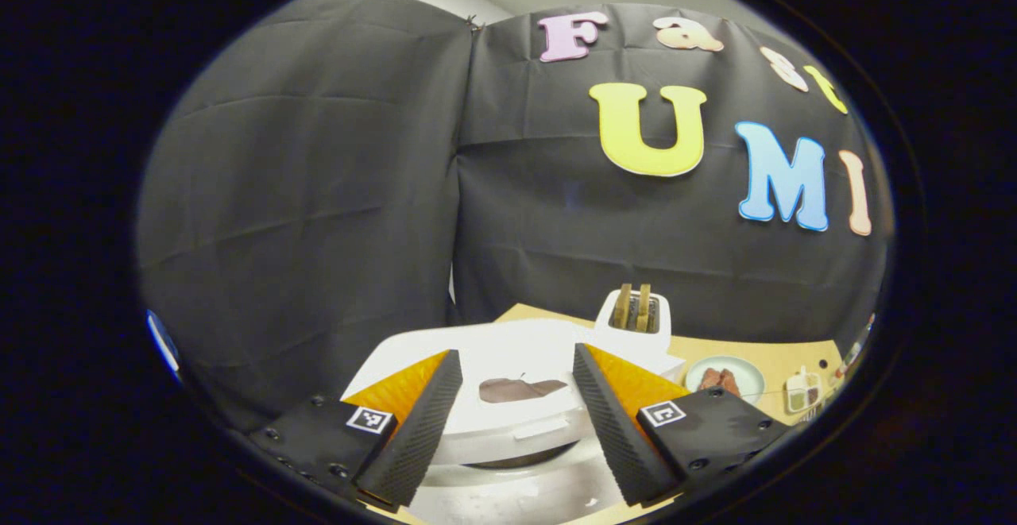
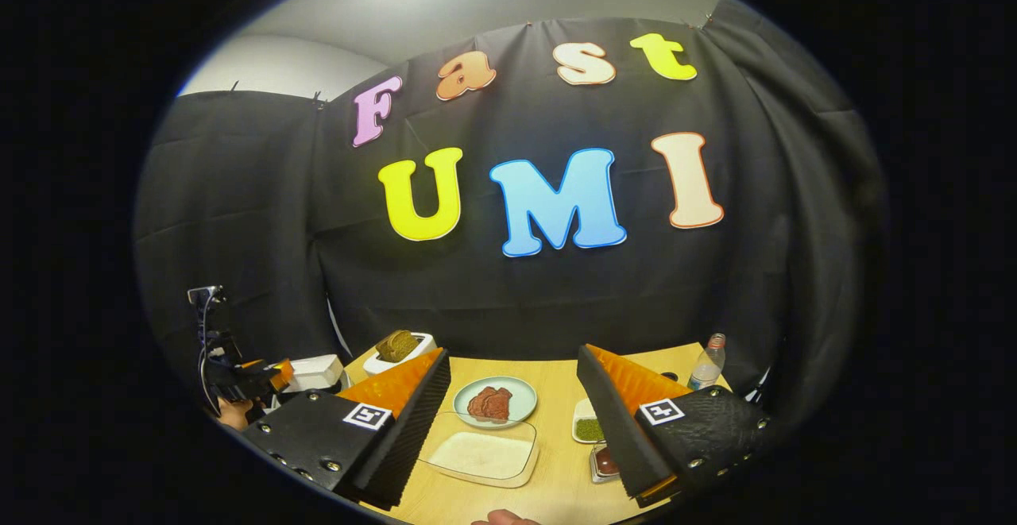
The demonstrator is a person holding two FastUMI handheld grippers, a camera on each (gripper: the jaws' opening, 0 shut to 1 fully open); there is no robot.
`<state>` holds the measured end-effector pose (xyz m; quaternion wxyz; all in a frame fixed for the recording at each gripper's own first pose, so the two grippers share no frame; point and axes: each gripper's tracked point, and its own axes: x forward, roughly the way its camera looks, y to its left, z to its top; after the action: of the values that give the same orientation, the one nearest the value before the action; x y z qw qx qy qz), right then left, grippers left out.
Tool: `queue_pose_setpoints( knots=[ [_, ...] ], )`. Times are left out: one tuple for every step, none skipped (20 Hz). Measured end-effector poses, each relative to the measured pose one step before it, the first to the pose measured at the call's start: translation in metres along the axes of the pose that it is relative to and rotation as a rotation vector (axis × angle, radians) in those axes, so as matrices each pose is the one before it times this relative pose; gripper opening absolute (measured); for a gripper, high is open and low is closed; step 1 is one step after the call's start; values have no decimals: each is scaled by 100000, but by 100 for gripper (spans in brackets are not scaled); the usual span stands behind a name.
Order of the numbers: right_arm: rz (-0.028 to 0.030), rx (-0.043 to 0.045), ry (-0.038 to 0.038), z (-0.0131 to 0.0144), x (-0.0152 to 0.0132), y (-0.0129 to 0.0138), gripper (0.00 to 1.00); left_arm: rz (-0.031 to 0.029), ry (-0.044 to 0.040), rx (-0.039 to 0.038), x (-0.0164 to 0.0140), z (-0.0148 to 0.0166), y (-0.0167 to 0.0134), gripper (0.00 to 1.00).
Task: Close the left gripper, press the button to open the rice cooker; take a wooden spoon from the chopstick holder with the right hand, scoop a spoonful of rice and pour it into the rice cooker, then put the wooden spoon back into the chopstick holder.
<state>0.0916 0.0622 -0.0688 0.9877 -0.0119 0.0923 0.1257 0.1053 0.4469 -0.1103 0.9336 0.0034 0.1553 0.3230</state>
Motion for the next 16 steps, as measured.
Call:
queue_pose_setpoints(
  knots=[
    [645, -177, -20, 24, 64, 395, 98, 154, 523, 1040, -65, -221, 47, 98],
    [490, -385, -79, 59, 118, 236, 98, 203, -55, 1466, -71, -104, 44, 98],
    [466, -456, -165, 23, 12, 181, 98, -377, 324, 522, 144, -119, 76, 98],
    [150, -466, 53, -21, 13, 76, 98, -343, 253, 82, 7, -51, -13, 98],
    [193, -215, 239, -75, 117, 57, 98, -54, 447, 35, 141, -311, -120, 98],
    [1, 196, 473, -171, 90, -6, 98, -158, 475, -178, -32, -101, -73, 99],
    [-34, 400, 251, -84, -142, 55, 98, -195, 731, -76, -45, -224, -48, 96],
    [-52, 414, 28, -17, -74, -26, 98, -8, 1138, 333, -97, -263, 7, 96],
    [-296, 225, 56, -28, -27, -138, 98, 671, 996, 773, 165, -251, 99, 96],
    [-191, 122, 102, -91, 22, -170, 98, 206, 1679, 407, -35, -341, 39, 96],
    [-424, 81, 213, -136, -8, -80, 98, 117, 1919, -181, -24, -460, 0, 92],
    [-476, 355, 186, -33, -17, -222, 98, -21, 1948, 210, -2, -617, -94, 92],
    [-346, 765, 27, -88, -109, -145, 98, 99, 2018, 687, -71, -573, 73, 94],
    [-56, 896, -22, 7, -65, -117, 98, 40, 732, 1054, -70, -219, 153, 96],
    [-175, 540, 399, -231, 40, -126, 98, 271, 538, 574, -75, -17, 92, 96],
    [-130, 206, 158, -95, -102, -170, 98, 18, 1536, -734, 171, -231, 55, 94]
  ],
)
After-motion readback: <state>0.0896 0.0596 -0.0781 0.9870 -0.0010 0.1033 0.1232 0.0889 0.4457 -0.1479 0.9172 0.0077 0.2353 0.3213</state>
